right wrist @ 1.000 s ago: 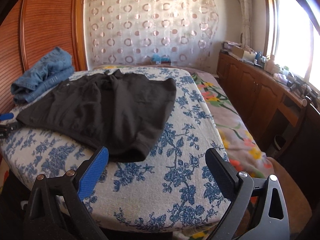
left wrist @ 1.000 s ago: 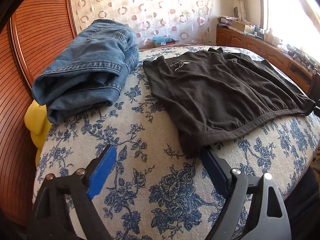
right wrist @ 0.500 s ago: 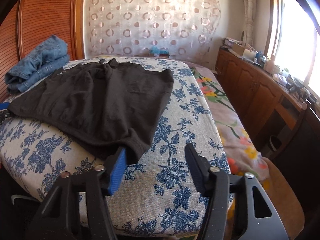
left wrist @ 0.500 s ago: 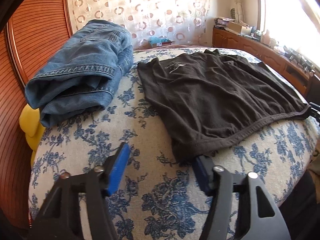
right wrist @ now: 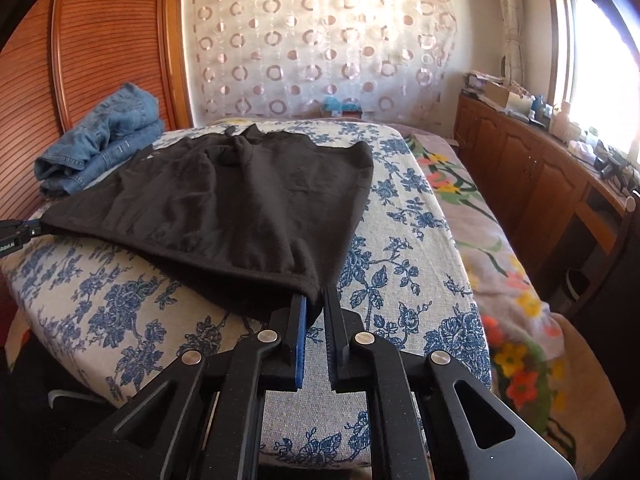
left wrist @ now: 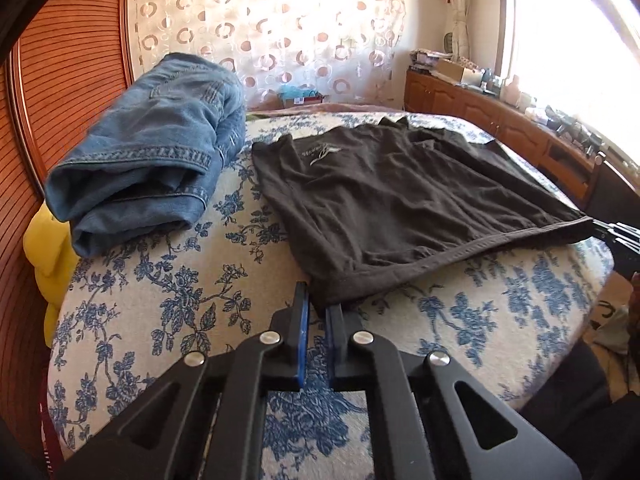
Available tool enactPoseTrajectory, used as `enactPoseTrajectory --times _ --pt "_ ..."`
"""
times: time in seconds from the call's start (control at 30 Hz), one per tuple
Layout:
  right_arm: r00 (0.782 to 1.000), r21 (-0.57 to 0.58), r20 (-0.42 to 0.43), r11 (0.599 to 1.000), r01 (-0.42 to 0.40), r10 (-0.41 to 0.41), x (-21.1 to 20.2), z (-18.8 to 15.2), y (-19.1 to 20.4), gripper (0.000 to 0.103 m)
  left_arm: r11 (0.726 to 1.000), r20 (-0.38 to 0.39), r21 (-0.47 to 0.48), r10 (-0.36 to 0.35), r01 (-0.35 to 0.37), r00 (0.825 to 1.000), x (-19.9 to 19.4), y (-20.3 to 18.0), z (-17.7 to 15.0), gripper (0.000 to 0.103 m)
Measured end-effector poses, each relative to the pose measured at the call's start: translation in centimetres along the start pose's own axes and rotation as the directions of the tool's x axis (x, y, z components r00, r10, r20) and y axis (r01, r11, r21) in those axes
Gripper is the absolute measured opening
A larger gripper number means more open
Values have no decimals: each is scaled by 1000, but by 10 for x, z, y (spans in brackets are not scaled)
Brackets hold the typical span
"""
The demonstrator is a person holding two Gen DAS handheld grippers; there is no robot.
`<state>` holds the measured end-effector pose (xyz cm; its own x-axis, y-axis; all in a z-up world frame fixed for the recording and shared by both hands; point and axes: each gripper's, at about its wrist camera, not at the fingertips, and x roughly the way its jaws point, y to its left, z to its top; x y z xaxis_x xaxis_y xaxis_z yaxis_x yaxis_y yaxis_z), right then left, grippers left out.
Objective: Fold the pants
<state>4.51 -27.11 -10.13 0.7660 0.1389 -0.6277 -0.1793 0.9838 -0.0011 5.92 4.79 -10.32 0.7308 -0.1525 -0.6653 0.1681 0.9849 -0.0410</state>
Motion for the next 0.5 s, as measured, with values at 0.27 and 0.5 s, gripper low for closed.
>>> enactPoseTrajectory --times 0.27,0.5 --pt "1000 14 1 1000 -27 27 -11 1 -3 4 1000 28 -11 -22 22 999 -20 4 -4 2" --pt "999 -9 -7 999 -40 40 -29 -2 1 4 999 12 -7 -37 37 999 -35 4 -17 2"
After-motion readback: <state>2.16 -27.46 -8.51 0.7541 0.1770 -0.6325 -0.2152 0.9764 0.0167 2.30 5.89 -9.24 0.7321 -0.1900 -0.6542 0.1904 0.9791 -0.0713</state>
